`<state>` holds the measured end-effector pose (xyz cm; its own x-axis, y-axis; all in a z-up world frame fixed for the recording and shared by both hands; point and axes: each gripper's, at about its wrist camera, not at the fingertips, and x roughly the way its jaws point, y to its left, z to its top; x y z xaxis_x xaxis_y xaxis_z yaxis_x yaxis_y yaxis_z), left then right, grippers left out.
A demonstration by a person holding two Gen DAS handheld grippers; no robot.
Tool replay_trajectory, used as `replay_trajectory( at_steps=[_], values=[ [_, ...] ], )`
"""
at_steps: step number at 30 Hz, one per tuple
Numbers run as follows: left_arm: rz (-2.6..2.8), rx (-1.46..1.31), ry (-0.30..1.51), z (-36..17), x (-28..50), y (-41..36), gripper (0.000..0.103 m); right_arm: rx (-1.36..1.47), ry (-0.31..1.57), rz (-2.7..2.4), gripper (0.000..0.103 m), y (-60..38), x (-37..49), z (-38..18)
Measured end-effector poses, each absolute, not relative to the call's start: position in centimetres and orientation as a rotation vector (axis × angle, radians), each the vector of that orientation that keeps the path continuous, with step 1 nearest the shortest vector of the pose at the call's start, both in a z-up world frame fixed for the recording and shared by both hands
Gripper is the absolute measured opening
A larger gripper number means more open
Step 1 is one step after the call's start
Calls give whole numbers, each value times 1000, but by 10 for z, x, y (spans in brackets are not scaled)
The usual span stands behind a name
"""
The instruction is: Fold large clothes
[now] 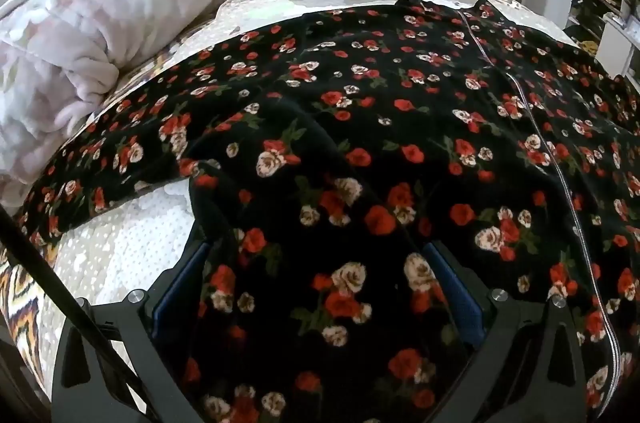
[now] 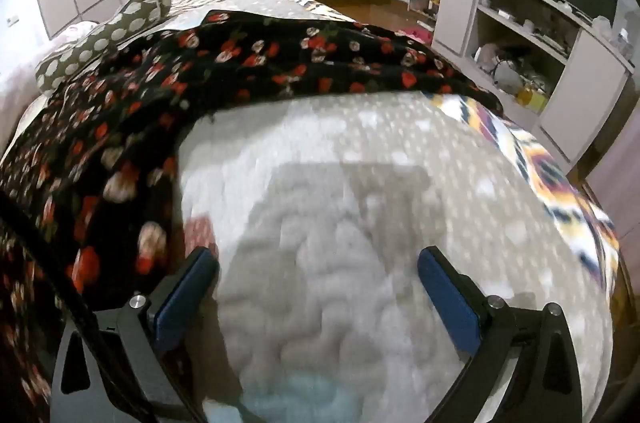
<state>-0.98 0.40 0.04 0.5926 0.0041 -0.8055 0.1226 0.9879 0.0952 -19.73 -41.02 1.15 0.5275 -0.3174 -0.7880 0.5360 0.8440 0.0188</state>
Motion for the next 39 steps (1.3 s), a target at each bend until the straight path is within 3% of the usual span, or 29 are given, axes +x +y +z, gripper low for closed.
replay_trajectory(
  at_steps=[9,15,39],
  values=[
    [-90,85,940,1,-36,22,103,283,779,-566,103,-389,-232,10],
    [-97,67,911,2,-58,29,103,290,859,-566,103,-387,-236,13],
    [-93,66,875,1,-75,31,103,265,843,-602,103,-380,-240,12]
  ],
)
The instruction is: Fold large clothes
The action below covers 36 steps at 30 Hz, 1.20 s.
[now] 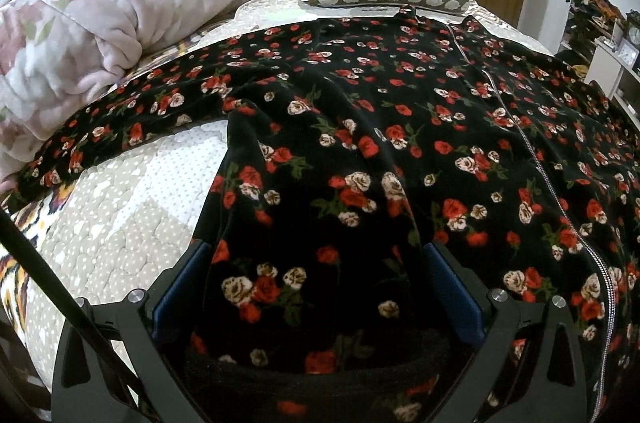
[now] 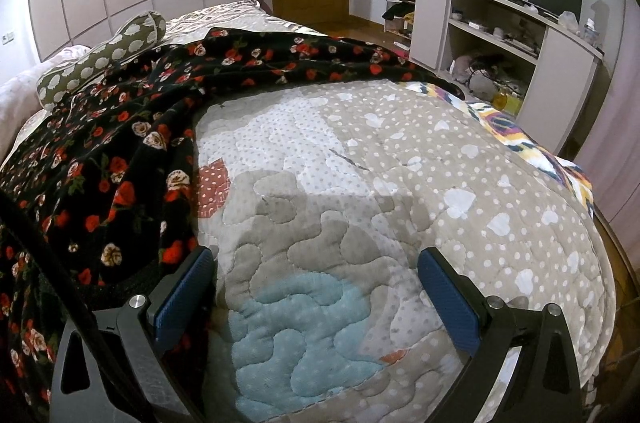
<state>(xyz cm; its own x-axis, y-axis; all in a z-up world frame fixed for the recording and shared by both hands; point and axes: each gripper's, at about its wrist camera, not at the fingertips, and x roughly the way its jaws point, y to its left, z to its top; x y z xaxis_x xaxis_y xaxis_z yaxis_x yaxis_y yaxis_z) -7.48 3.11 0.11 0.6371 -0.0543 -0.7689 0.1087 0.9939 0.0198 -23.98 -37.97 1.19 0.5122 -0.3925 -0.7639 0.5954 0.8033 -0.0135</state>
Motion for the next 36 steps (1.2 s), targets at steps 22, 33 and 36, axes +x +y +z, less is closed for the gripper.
replay_trajectory(
  at_steps=[22,33,36],
  values=[
    [-91,66,872,0,-76,30,103,235,809,-630,103,-377,-244,11],
    [-78,46,904,12,-80,37,103,413,732,-532,93,-385,-275,27],
    [-98,-8,907,24,-97,40,103,500,652,-540,91,-384,-296,44]
  ],
)
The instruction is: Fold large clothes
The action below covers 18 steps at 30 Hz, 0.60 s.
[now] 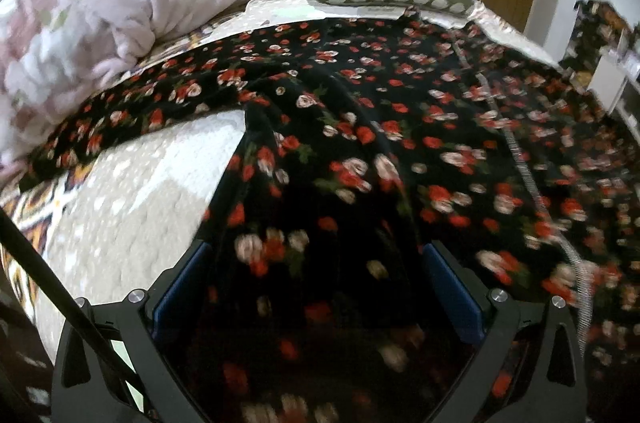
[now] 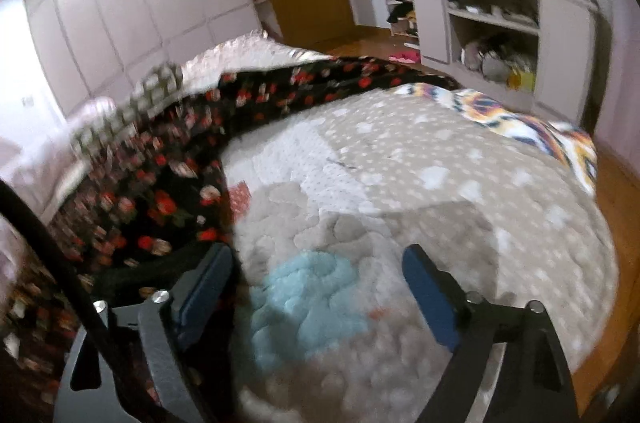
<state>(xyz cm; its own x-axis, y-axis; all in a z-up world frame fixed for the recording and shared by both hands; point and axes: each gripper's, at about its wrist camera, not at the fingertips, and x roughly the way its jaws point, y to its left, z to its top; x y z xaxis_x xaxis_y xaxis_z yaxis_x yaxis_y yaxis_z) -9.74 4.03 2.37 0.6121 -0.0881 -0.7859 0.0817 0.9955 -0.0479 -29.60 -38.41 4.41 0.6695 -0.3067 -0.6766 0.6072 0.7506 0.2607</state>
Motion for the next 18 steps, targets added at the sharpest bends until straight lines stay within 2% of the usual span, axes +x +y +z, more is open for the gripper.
replay_trajectory(
  at_steps=[5,9,18],
  values=[
    [-123,25,849,49,-129,36,103,496,552,-526,91,-365,-305,87],
    [-127,39,819,69,-147,37,103,404,585,-412,91,-324,-275,117],
    [-135,109,769,85,-179,23,103,188,784,-239,90,-225,-207,98]
  ],
)
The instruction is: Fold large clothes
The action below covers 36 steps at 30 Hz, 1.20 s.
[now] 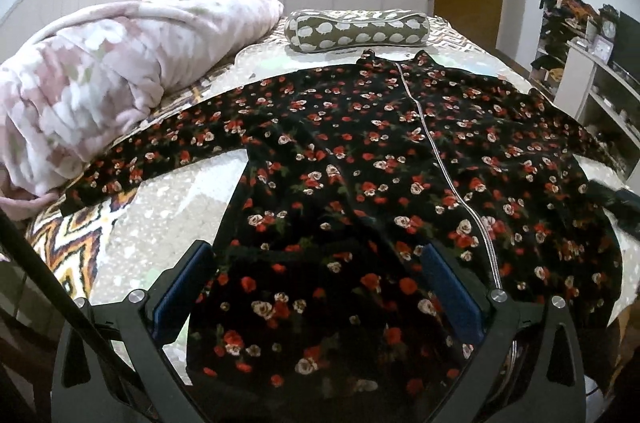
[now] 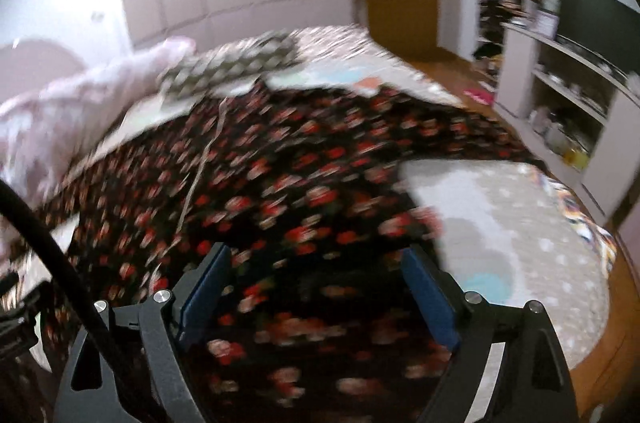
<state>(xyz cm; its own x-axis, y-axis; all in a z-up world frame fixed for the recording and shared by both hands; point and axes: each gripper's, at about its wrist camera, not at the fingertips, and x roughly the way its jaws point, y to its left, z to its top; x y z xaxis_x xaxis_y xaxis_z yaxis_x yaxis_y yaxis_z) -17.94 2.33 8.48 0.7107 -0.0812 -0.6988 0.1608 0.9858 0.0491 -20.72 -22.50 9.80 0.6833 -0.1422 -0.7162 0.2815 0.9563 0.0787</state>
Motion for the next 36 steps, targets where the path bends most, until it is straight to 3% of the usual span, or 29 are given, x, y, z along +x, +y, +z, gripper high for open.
replay_trajectory(
  at_steps=[7,36],
  values=[
    [-156,110,780,80,-182,21,103,55,824,-216,90,-186,-196,81],
    [-187,81,832,68,-180,18,103,-73,873,-367,90,-175,-197,66]
  ],
)
